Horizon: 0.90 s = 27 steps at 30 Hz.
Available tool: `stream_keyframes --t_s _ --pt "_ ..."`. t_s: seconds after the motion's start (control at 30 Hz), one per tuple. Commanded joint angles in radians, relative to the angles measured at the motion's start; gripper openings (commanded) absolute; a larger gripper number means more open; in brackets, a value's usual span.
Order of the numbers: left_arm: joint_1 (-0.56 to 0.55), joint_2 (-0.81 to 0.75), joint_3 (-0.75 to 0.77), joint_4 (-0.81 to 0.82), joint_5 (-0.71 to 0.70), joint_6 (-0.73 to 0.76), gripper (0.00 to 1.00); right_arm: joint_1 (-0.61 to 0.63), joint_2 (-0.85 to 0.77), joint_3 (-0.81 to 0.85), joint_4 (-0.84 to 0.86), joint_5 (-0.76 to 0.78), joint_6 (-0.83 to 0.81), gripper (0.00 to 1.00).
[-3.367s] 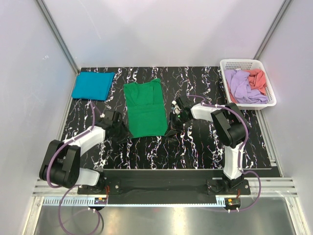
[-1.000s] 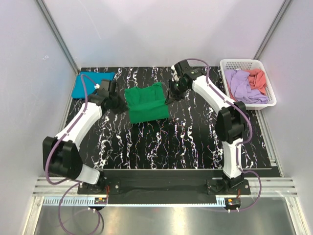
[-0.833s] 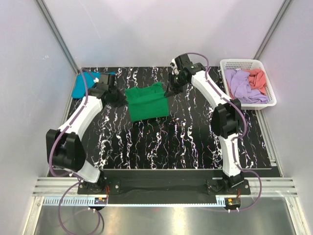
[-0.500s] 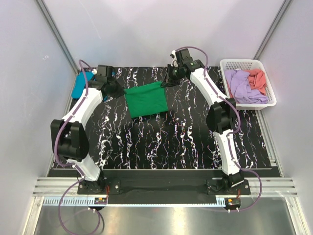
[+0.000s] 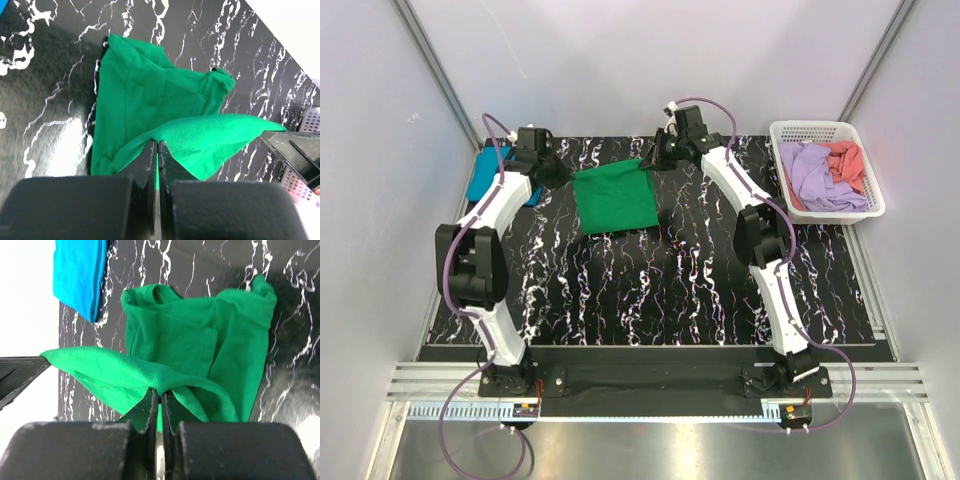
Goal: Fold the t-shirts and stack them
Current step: Fold the tshirt
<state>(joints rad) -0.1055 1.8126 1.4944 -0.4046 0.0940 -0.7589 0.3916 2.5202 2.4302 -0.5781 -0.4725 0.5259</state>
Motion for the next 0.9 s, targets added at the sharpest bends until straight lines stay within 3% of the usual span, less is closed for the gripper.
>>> stream_keyframes --t_s 0.0,0.17,0.37,0.4,0.43,0.47,0.57,0.63,0.7,0.8,0.87 --pt "0.016 0.027 0.050 0.119 0.010 0.032 0.00 -0.011 0.022 0.056 0.136 -0.029 0.025 0.00" --pt "0.032 0.088 0.070 0.208 0.024 0.041 0.00 -0.022 0.052 0.076 0.201 -0.003 0.034 0.00" --pt "0.047 0.235 0.199 0.253 0.076 0.075 0.00 -0.030 0.143 0.147 0.300 0.000 0.057 0.00" --pt "0.052 0.266 0.226 0.242 0.058 0.084 0.01 -0.030 0.158 0.159 0.317 -0.011 0.060 0.04" --pt "0.053 0.278 0.245 0.237 0.040 0.092 0.11 -0.033 0.188 0.194 0.320 -0.006 0.051 0.28" --pt "0.058 0.287 0.248 0.254 0.033 0.102 0.16 -0.034 0.199 0.204 0.320 0.004 0.052 0.37" --pt "0.067 0.336 0.340 0.186 -0.017 0.161 0.23 -0.054 0.215 0.194 0.317 0.014 0.075 0.51" --pt "0.072 0.343 0.377 0.141 -0.043 0.185 0.23 -0.068 0.177 0.141 0.305 0.017 0.050 0.56" --pt "0.072 0.309 0.313 0.177 -0.046 0.190 0.24 -0.071 0.134 0.042 0.308 0.032 0.026 0.56" --pt "0.069 0.249 0.244 0.190 -0.021 0.184 0.34 -0.086 0.077 -0.025 0.291 -0.009 0.010 0.56" --pt "0.053 0.206 0.184 0.187 -0.005 0.199 0.34 -0.086 0.063 -0.042 0.247 -0.038 -0.016 0.54"
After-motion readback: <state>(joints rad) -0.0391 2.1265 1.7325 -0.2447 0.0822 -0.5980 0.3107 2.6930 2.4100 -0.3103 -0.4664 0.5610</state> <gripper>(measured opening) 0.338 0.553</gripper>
